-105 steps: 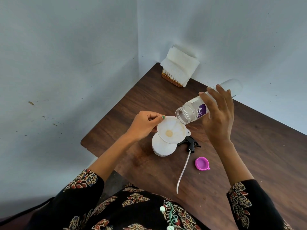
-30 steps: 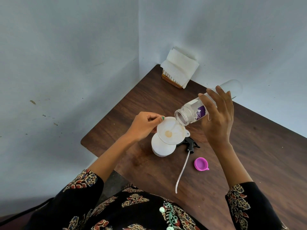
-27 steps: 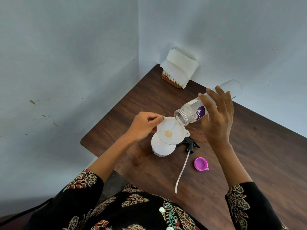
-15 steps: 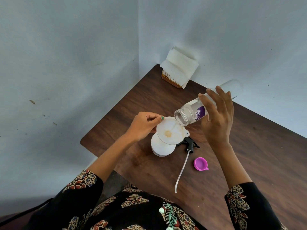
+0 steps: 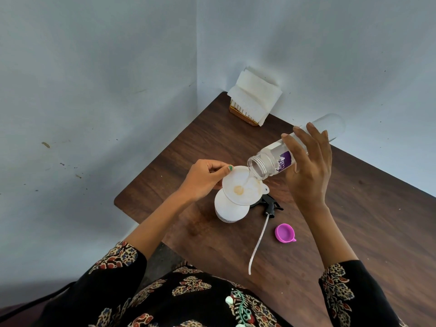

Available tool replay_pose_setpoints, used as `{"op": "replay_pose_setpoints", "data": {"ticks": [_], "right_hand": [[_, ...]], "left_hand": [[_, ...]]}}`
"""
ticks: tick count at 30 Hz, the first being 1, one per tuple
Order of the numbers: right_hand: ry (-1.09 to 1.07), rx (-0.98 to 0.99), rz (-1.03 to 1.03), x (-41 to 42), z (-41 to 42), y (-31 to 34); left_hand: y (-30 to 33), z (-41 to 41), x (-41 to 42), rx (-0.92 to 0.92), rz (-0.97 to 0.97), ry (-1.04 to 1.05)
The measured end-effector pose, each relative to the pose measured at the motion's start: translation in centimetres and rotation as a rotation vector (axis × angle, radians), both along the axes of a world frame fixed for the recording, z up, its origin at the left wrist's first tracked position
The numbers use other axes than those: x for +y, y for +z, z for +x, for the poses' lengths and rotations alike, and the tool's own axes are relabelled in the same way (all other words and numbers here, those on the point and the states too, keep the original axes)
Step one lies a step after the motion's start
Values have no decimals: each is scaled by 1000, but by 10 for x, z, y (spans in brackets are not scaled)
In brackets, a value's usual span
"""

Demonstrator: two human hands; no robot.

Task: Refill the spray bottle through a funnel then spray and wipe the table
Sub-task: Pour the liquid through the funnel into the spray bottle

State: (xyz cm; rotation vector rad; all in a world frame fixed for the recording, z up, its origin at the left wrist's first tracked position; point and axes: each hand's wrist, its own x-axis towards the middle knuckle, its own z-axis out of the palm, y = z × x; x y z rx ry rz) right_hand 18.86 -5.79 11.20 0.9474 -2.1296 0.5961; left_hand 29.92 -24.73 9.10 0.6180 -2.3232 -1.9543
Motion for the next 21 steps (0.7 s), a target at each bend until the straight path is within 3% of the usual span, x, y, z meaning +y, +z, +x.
{"op": "replay_pose_setpoints", "data": {"ticks": [21], "right_hand": [[-6, -6, 17, 0, 0, 0]], "left_hand": [[0, 0, 0, 2, -3, -13]]}}
